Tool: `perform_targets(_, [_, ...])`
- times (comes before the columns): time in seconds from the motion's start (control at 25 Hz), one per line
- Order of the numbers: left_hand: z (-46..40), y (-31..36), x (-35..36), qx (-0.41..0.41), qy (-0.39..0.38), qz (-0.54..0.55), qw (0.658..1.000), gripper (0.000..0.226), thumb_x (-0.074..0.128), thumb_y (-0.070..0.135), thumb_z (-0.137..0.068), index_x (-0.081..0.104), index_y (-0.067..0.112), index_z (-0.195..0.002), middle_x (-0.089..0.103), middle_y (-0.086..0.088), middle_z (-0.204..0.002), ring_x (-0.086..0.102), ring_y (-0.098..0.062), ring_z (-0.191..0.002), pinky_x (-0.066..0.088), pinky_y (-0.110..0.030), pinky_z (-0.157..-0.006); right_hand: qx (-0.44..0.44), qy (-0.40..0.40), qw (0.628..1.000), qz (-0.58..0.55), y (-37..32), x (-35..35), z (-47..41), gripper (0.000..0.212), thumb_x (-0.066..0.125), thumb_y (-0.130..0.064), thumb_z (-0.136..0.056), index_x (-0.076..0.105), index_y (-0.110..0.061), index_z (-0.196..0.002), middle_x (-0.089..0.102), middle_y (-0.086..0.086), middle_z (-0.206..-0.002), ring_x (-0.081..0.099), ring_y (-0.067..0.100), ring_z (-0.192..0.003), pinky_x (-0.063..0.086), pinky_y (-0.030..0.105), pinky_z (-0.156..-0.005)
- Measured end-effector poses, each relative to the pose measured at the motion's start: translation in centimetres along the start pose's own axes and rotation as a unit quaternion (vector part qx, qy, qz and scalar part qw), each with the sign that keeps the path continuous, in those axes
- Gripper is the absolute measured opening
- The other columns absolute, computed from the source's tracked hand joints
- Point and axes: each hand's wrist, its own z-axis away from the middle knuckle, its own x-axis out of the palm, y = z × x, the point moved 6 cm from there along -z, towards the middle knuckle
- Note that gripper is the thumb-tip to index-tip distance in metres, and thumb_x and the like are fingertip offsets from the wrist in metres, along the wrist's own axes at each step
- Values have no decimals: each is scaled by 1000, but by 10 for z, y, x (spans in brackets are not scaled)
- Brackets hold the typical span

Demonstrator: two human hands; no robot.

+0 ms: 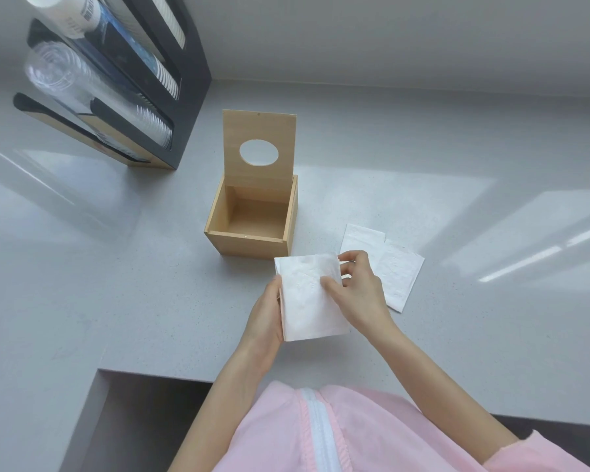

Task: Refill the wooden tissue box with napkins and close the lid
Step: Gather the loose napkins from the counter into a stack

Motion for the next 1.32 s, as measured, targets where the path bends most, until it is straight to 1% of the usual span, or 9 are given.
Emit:
perform_targets(0.16, [2,2,0,33,17,-80,996,25,41,18,-96,61,15,-109,69,-6,-103,65,-21,-91,50,-34,-79,0,-10,1000,-5,3,4,0,37,60,-17,-86,43,-11,-119,58,2,-101,56,18,-86,40,14,-59])
perform_targets(0.32, [3,2,3,39,16,-102,994,24,41,11,-96,59,14,-111,68,0,-96,64,-16,-85,50,-31,-77,1,-19,1000,-22,7,-9,-5,21,57,-22,-89,56,-16,-109,65,2,-101,62,17,-86,52,24,-73])
perform_targets(0.4, [4,4,4,35,16,-99,994,24,41,11,-96,58,14,-111,67,1,-97,63,-14,-84,50,-30,-77,-8,16,1000,-5,13,-32,-15,16,55,-20,-90,60,-17,-105,66,5,-103,63,19,-93,51,19,-77])
perform_targets(0.48, [4,6,4,32,14,-92,995,24,41,10,-96,58,13,-112,66,-1,-99,63,-14,-84,49,-29,-78,-4,60,992,113,22,-59,-27,28,56,-20,-90,57,-13,-117,59,8,-116,56,21,-105,46,20,-82])
perform_targets(0.64, [2,9,5,27,10,-94,995,25,40,11,-96,57,13,-114,66,-1,-99,63,-13,-85,49,-29,-77,75,52,935,341,49,-86,-42,68,63,-33,-82,31,-14,-140,30,14,-138,29,32,-128,30,40,-104])
perform_targets(0.88, [4,5,6,17,12,-97,995,21,40,11,-96,58,16,-107,66,1,-98,63,-13,-85,49,-30,-78,119,18,947,297,55,-86,-52,66,70,-32,-77,37,-14,-131,37,13,-133,31,30,-127,34,40,-99])
perform_targets(1.0, [5,4,7,15,14,-98,995,23,40,11,-96,57,15,-110,65,1,-98,62,-12,-84,49,-27,-73,135,-7,947,292,61,-85,-56,43,68,-35,-78,50,-11,-109,45,12,-116,38,31,-122,39,39,-89])
perform_targets(1.12, [5,2,8,17,14,-89,996,23,39,10,-96,57,14,-111,65,1,-96,62,-12,-82,48,-26,-72,121,1,952,280,62,-85,-52,31,67,-35,-77,49,-12,-85,42,7,-98,46,33,-112,39,35,-74])
perform_targets(1.32, [7,-1,5,16,15,-85,996,25,40,10,-96,58,14,-112,66,1,-97,62,-13,-84,49,-26,-74,73,65,988,121,52,-76,-31,21,62,-17,-81,55,-11,-100,56,7,-93,48,24,-84,37,29,-60])
